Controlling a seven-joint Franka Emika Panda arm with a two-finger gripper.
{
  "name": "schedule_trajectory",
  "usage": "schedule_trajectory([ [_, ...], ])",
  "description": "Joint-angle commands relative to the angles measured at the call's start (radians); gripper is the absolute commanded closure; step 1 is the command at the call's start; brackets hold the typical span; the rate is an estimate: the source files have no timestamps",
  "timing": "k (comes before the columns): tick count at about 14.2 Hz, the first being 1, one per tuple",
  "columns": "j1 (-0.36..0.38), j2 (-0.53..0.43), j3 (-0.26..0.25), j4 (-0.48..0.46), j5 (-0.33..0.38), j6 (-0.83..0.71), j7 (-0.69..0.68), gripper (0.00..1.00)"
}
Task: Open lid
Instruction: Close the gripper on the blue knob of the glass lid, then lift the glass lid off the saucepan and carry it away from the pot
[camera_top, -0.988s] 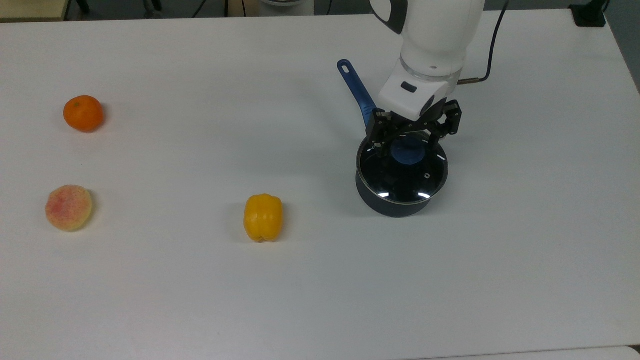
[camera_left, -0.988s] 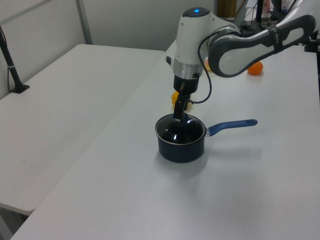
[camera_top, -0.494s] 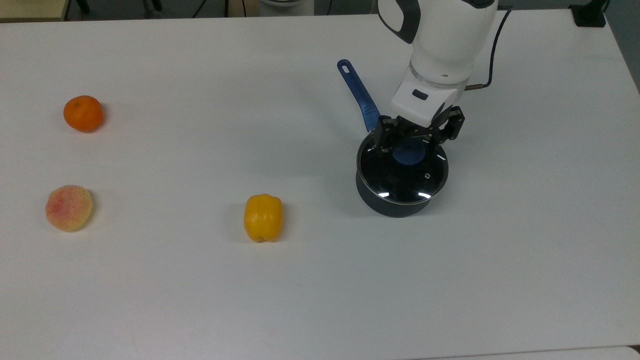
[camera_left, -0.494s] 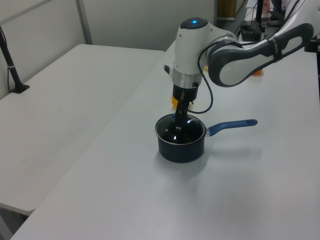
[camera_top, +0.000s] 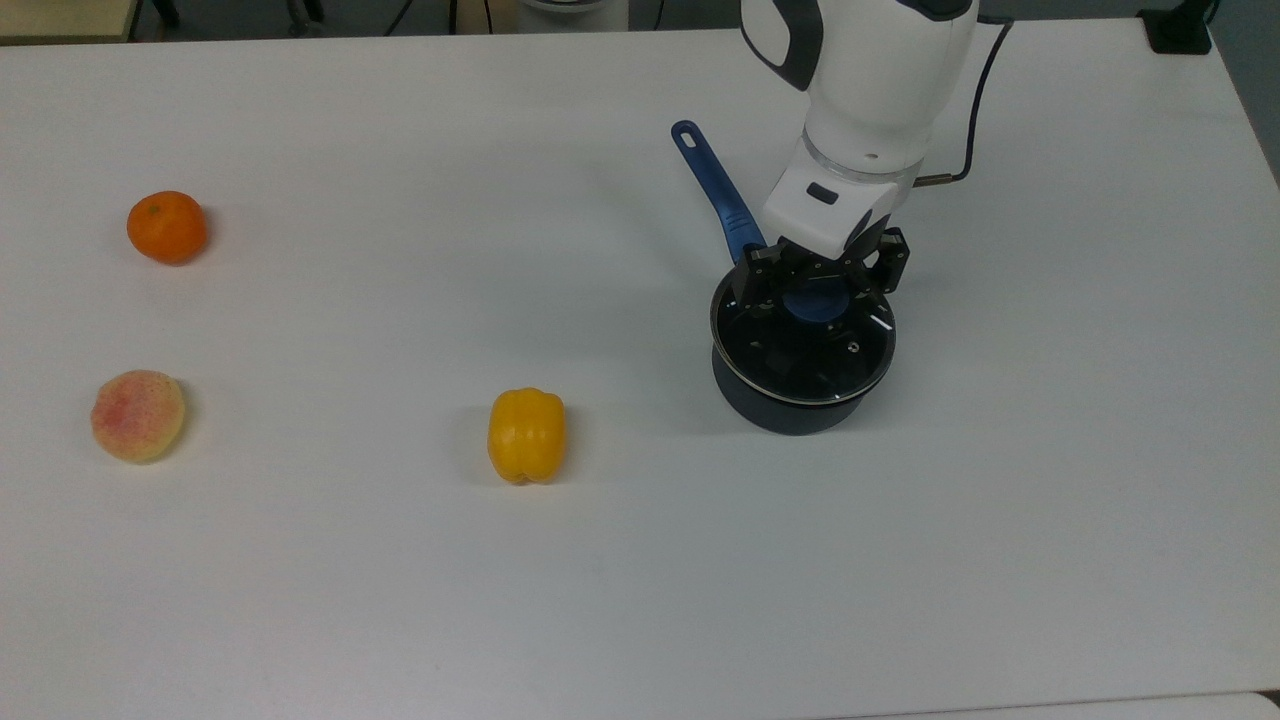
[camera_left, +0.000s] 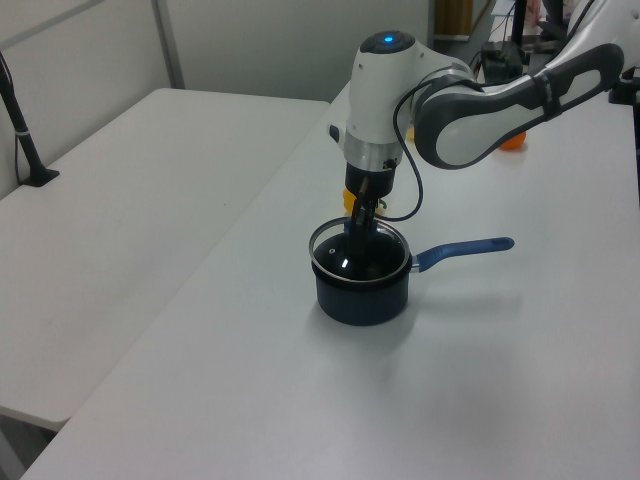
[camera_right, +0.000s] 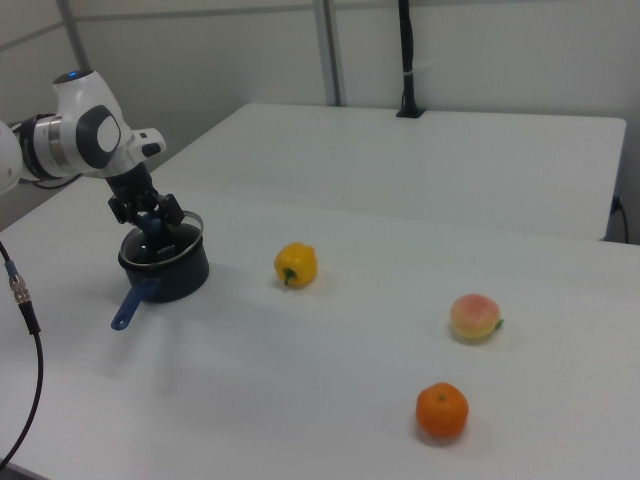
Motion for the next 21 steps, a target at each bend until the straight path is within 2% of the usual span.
schedule_trajectory([
  [1,-0.011,-0.05,0.01,-0.007,-0.005,0.005,0.021,0.77],
  [7,-0.054,-0.149,0.012,-0.012,0.0,-0.197,-0.005,0.77],
  [11,-0.112,-0.246,0.019,-0.067,0.032,-0.335,-0.059,0.77],
  [13,-0.149,-0.345,0.019,-0.154,0.032,-0.372,-0.074,0.77],
  [15,-0.186,-0.448,0.019,-0.241,0.049,-0.428,-0.178,0.77],
  [17,-0.241,-0.51,0.018,-0.294,0.063,-0.513,-0.255,0.77],
  [21,-0.316,-0.637,0.012,-0.494,0.066,-0.561,-0.415,0.77],
])
